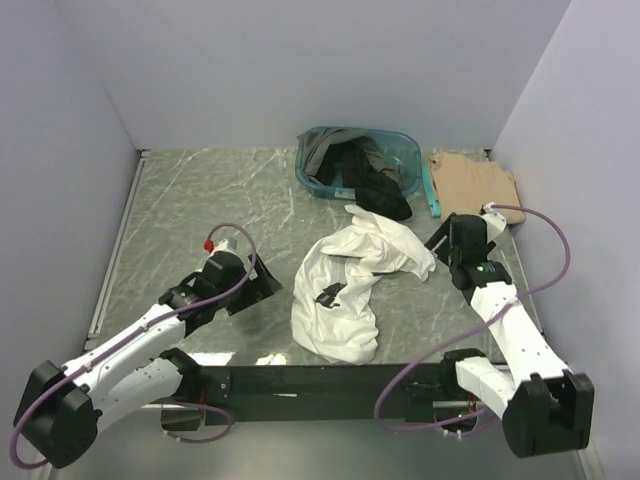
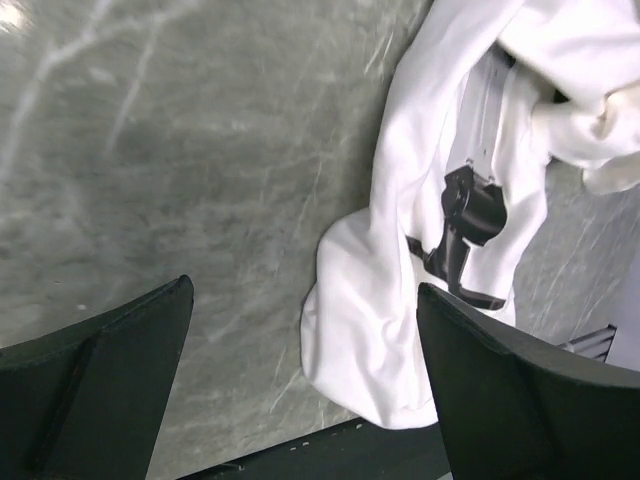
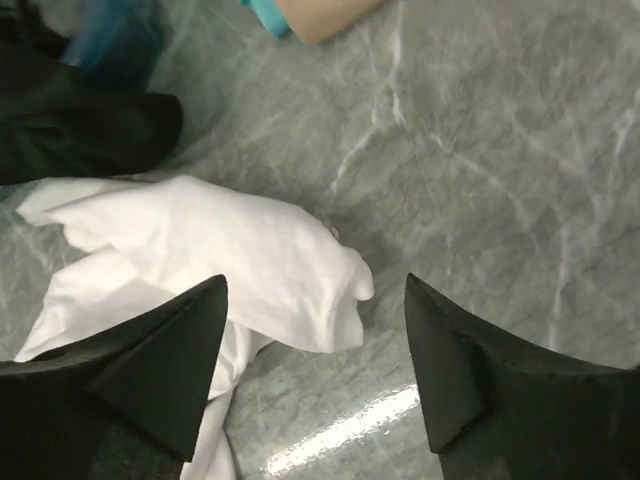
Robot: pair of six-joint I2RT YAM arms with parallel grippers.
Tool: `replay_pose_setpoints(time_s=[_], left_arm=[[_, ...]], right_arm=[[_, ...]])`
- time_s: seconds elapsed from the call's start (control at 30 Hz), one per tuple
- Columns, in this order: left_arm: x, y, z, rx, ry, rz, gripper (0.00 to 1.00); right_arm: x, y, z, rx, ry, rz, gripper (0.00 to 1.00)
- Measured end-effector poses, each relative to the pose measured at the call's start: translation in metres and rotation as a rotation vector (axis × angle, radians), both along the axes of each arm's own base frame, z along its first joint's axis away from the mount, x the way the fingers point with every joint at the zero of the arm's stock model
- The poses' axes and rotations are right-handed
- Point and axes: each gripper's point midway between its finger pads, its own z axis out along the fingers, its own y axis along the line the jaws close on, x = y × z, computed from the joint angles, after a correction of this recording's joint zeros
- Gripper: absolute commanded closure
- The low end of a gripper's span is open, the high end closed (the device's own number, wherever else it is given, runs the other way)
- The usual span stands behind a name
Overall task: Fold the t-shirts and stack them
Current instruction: Move the tshirt to the center of the board, then flatten the tshirt out
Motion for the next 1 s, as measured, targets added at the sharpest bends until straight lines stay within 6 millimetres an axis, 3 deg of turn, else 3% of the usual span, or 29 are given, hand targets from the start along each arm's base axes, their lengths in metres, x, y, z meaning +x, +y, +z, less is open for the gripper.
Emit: replay_pose_setpoints(time_s=[0.13, 0.27, 0.37, 0.53, 0.57, 0.67, 0.7, 0.83, 1.0], left_arm=[[-0.01, -0.016, -0.02, 0.018, 0.053, -0.057, 0.05], [-0.02, -0.032, -0.042, 0.06, 0.106, -0.123, 0.08], [-0.024, -0.041, -0.055, 0.097, 0.147, -0.156, 0.16], [-0.015, -0.069, -0.056, 0.104, 0.14, -0.205, 0.39], [-0.016, -0.074, -0.059, 0.109, 0.144, -0.22, 0.44], [-0.017, -0.086, -0.061, 0.108, 0.145, -0.245, 0.75], [-0.018, -0.089, -0.063, 0.116, 0.15, -0.252, 0.99], [-0.014, -0.089, -0.064, 0.18, 0.146, -0.224, 0.99], [-0.002, -0.05, -0.057, 0.326, 0.123, -0.049, 0.99]], right_arm=[[-0.001, 0.004, 0.029, -0.01, -0.1, 0.056, 0.18], [0.009, 0.026, 0.05, 0.0, -0.174, 0.216, 0.16], [0.019, 0.056, 0.056, -0.015, -0.174, 0.372, 0.15], [0.049, 0.13, 0.063, -0.133, -0.12, 0.622, 0.16], [0.057, 0.142, 0.062, -0.149, -0.113, 0.652, 0.16], [0.076, 0.163, 0.053, -0.176, -0.08, 0.698, 0.17], [0.081, 0.167, 0.047, -0.183, -0.063, 0.706, 0.18], [0.099, 0.18, 0.019, -0.226, 0.026, 0.731, 0.2], [0.11, 0.19, -0.011, -0.344, 0.146, 0.703, 0.21]])
